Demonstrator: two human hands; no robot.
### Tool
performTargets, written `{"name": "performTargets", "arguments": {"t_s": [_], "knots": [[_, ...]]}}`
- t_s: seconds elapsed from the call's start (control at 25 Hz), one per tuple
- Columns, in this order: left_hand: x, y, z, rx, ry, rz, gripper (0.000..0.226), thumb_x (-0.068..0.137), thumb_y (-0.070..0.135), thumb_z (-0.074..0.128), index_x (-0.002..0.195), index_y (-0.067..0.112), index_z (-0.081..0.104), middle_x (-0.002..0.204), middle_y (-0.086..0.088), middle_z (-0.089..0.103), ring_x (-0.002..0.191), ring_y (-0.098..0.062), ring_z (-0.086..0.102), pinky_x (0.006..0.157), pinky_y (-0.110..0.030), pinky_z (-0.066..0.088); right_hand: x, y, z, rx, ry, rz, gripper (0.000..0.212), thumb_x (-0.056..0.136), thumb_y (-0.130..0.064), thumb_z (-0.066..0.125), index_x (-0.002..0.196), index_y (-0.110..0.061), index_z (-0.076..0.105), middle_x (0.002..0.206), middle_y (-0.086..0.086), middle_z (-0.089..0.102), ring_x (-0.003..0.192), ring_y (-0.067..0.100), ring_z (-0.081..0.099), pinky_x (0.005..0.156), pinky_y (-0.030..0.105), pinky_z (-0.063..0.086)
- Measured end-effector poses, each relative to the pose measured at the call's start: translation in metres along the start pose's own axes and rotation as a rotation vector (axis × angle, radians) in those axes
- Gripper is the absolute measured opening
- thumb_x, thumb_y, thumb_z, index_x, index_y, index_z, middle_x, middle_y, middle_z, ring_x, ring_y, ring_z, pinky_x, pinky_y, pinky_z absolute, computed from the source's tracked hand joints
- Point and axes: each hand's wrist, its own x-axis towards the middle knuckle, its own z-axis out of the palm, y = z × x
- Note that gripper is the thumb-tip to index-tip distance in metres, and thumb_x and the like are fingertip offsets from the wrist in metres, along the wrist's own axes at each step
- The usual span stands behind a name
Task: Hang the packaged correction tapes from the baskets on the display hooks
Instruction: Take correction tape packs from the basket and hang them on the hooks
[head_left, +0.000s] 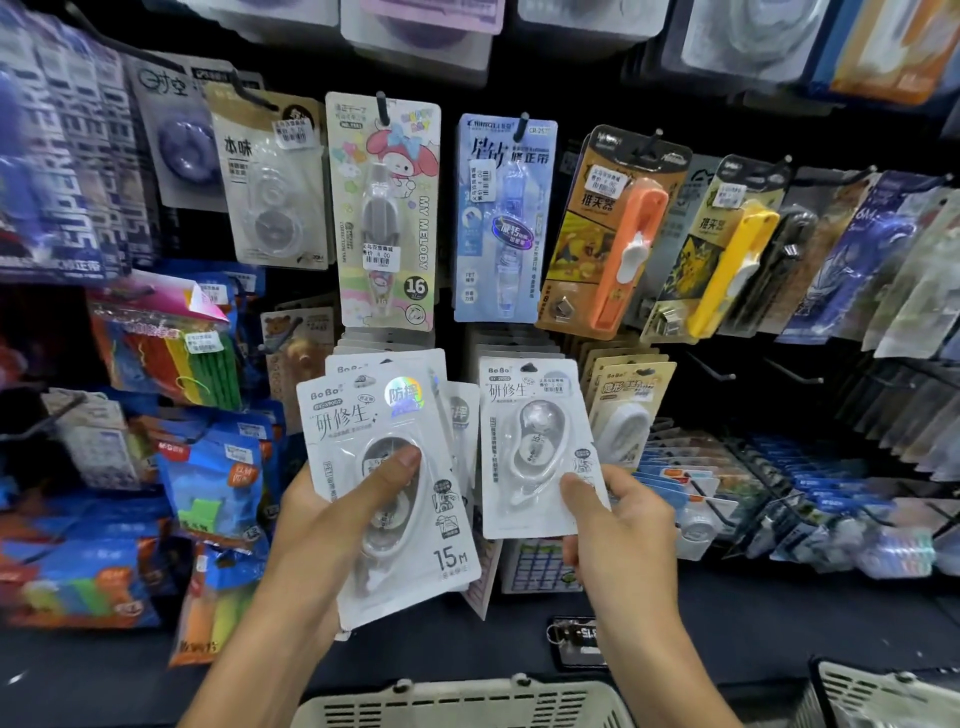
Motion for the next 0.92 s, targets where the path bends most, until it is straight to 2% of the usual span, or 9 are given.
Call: {"name": "performTargets", "arguments": {"t_s": [0.12,0.32,0.44,0.52,0.6,0.64,0.72,0.84,0.92], "knots": [[0.0,0.0,0.0,0.008,0.007,0.0,0.068,0.057,0.037,0.086,0.121,0.02,0.071,0.109,-0.006,0.08,0.098,-0.029,0.077,0.087,-0.046,0.059,0.013,0.014,0.009,-0.054,0.025,0.032,0.02,0.096,-0.017,0.06,0.083,-0.026,0.072,0.053,-0.008,0.062,0.042,0.009,0.05,0.041,0.022,0.039],[-0.003,-0.003,0.001,0.013,-0.008,-0.007,0.064,0.061,0.034,0.086,0.121,0.019,0.071,0.111,-0.007,0.079,0.1,-0.029,0.077,0.087,-0.048,0.061,0.042,0.039,0.026,-0.116,0.05,0.12,0.006,0.097,-0.025,0.063,0.1,-0.02,0.065,0.082,0.006,0.072,0.056,0.016,0.06,0.056,0.035,0.052],[-0.003,-0.006,0.002,0.021,-0.008,-0.02,0.063,0.061,0.035,0.087,0.12,0.02,0.071,0.11,-0.006,0.079,0.099,-0.028,0.077,0.092,-0.048,0.057,0.04,0.043,0.023,-0.119,0.021,0.267,0.036,0.093,-0.036,0.068,0.12,-0.024,0.048,0.093,0.004,0.072,0.063,0.015,0.063,0.053,0.032,0.052],[-0.001,-0.009,0.004,0.025,0.001,-0.025,0.063,0.06,0.035,0.087,0.119,0.021,0.072,0.108,-0.004,0.08,0.097,-0.026,0.078,0.086,-0.046,0.06,0.022,0.046,0.019,-0.327,0.019,0.16,0.044,0.093,-0.047,0.062,0.13,-0.035,0.04,0.109,-0.006,0.066,0.085,0.012,0.064,0.07,0.033,0.051],[0.0,-0.012,0.006,0.016,0.011,-0.026,0.061,0.059,0.035,0.087,0.117,0.021,0.073,0.106,-0.005,0.08,0.094,-0.026,0.078,0.074,-0.041,0.065,-0.005,0.041,0.021,-0.235,-0.109,-0.037,0.03,0.089,-0.058,0.06,0.115,-0.045,0.054,0.105,-0.017,0.065,0.089,0.0,0.061,0.075,0.023,0.048],[0.001,-0.014,0.008,0.013,0.012,-0.029,0.06,0.059,0.035,0.088,0.116,0.02,0.073,0.105,-0.005,0.08,0.093,-0.026,0.078,0.07,-0.037,0.065,-0.015,0.036,0.025,-0.155,-0.231,-0.08,0.029,0.084,-0.061,0.062,0.104,-0.041,0.062,0.097,-0.017,0.067,0.083,-0.003,0.061,0.071,0.016,0.047],[0.001,-0.015,0.01,0.009,-0.005,-0.057,0.06,0.06,0.035,0.088,0.116,0.02,0.073,0.105,-0.007,0.08,0.093,-0.028,0.078,0.067,-0.037,0.064,-0.025,0.031,0.033,-0.141,-0.349,-0.141,0.025,0.079,-0.055,0.071,0.09,-0.033,0.07,0.09,-0.012,0.067,0.075,0.001,0.063,0.066,0.013,0.046],[0.0,-0.012,0.011,0.039,-0.051,-0.075,0.057,0.062,0.043,0.084,0.115,0.025,0.073,0.108,-0.004,0.08,0.096,-0.026,0.078,0.076,-0.042,0.062,-0.022,0.019,0.032,0.06,-0.335,-0.038,0.005,0.089,-0.021,0.075,0.089,-0.018,0.071,0.089,0.002,0.075,0.075,0.011,0.07,0.062,0.019,0.052],[-0.001,-0.008,0.009,0.06,-0.076,-0.059,0.05,0.066,0.046,0.081,0.114,0.031,0.073,0.111,0.0,0.079,0.099,-0.023,0.077,0.083,-0.044,0.057,-0.015,0.011,0.025,0.241,-0.282,0.019,0.004,0.091,-0.017,0.068,0.091,-0.013,0.068,0.084,0.003,0.077,0.07,0.013,0.071,0.056,0.019,0.053]]}}
